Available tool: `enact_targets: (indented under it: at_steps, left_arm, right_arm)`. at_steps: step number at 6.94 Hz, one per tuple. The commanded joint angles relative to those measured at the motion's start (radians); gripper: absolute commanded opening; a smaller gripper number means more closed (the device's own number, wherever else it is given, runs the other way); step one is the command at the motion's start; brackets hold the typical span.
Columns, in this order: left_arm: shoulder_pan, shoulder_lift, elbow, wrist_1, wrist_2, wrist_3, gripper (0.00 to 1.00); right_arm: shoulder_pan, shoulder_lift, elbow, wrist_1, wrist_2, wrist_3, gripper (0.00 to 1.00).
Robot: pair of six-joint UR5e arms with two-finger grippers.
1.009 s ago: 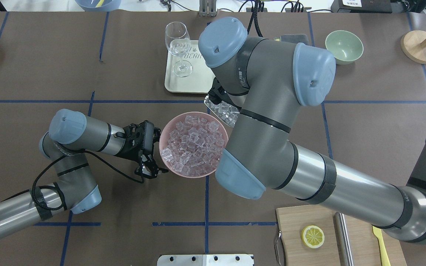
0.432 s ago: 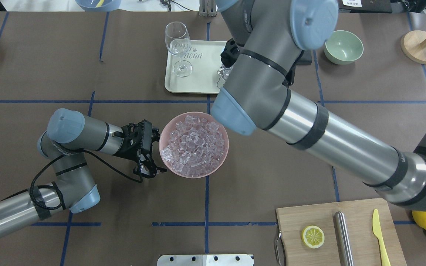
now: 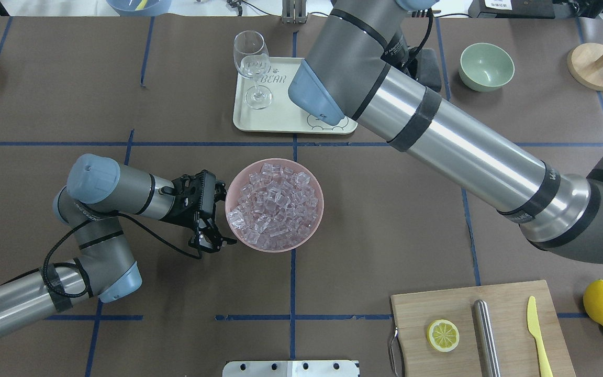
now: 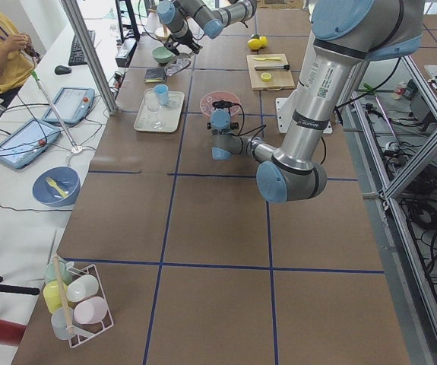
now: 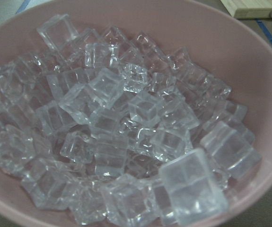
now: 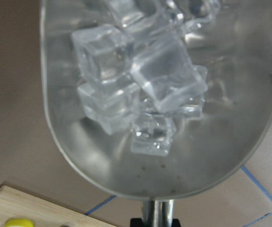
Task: Put ice in cup with scoop
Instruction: 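Lift the loaded scoop and move it over the light-blue cup on the tray, then tilt the scoop with the right gripper to pour ice into the blue cup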
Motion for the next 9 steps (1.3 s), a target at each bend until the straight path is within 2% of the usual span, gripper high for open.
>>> enact_targets:
  at_steps: [1,4,6,7,9]
  left_arm:
    - [0.0,0.0,0.0,-0.005,0.003,-0.001,1.0]
    - [0.002,0.0,-0.002,-0.008,0.004,0.001,1.0]
    - [0.002,-0.002,-0.003,-0.009,0.006,0.001,1.0]
    - [0.002,-0.002,-0.002,-0.009,0.006,0.001,1.0]
    - [0.002,-0.002,-0.003,-0.009,0.006,0.001,1.0]
  right_arm:
    - [0.007,0.008,-0.097,0.032,-0.039,-0.056,0.0]
    - [0.033,0.017,-0.151,0.032,-0.059,-0.084,0.0]
    - [0.049,0.086,-0.266,0.031,-0.061,-0.095,0.0]
    - [0.049,0.1,-0.281,0.02,-0.073,-0.095,0.0]
    - [0.047,0.176,-0.344,-0.076,-0.117,-0.157,0.0]
